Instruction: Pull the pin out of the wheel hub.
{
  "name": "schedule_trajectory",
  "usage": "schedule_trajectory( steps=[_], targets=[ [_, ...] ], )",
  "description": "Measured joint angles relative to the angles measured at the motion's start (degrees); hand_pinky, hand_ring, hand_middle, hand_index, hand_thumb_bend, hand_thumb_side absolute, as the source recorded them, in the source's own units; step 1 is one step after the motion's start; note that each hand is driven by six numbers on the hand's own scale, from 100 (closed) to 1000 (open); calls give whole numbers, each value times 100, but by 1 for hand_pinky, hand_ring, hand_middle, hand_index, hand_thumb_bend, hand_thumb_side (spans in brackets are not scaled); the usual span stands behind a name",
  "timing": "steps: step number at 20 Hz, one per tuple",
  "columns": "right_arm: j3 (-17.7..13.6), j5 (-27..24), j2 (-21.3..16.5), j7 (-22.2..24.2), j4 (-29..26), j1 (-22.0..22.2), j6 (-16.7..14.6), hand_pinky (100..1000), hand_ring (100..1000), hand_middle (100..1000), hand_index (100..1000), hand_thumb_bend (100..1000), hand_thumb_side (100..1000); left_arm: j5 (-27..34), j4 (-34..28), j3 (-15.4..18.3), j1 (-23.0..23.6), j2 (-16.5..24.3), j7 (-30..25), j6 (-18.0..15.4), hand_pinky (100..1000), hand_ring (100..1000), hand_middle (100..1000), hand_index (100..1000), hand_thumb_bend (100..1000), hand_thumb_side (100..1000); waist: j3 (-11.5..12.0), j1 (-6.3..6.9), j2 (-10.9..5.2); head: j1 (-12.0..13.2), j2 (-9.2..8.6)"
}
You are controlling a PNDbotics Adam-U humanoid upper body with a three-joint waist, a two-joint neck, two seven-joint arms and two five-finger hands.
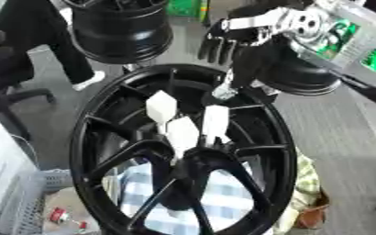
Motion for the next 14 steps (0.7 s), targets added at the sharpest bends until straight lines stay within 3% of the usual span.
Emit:
schedule_trajectory(
  steps=[14],
  targets=[
    [-30,-125,3,58,40,424,-58,777,759,724,790,557,192,1,0,-5,0,-48,-38,37,781,798,716,848,114,692,27,-6,35,-16,0]
  ],
)
